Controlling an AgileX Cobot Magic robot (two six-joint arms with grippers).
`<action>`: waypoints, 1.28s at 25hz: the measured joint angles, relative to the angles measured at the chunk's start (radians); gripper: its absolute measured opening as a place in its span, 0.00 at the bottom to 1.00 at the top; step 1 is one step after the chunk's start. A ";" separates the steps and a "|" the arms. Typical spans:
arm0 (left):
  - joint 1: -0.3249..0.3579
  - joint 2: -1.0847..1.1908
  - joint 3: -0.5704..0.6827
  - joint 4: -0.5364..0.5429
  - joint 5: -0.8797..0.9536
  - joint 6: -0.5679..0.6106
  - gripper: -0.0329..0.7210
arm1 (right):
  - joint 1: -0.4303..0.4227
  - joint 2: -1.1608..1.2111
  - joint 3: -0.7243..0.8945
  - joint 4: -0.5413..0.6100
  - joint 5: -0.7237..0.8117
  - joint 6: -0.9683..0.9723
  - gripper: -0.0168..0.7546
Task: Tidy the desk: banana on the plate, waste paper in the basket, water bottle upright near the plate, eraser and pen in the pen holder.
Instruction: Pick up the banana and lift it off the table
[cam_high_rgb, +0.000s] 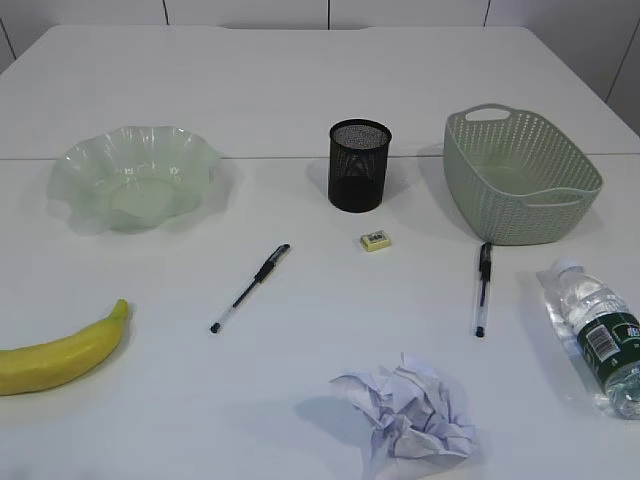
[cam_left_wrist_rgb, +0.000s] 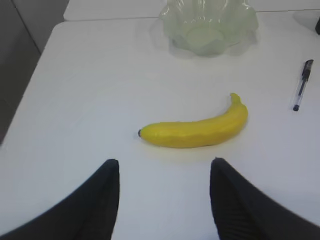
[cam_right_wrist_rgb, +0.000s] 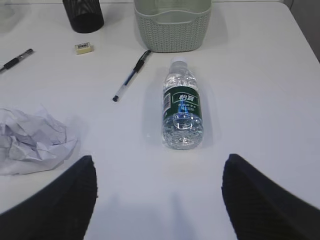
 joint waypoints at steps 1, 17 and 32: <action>0.000 0.014 -0.025 0.002 0.000 0.038 0.59 | 0.000 0.000 -0.002 0.009 -0.002 0.000 0.78; -0.007 0.784 -0.369 0.078 -0.130 0.360 0.59 | 0.000 0.000 -0.025 0.114 -0.174 0.023 0.78; -0.229 1.369 -0.450 -0.001 -0.189 0.599 0.59 | 0.000 0.031 -0.025 0.085 -0.180 0.023 0.78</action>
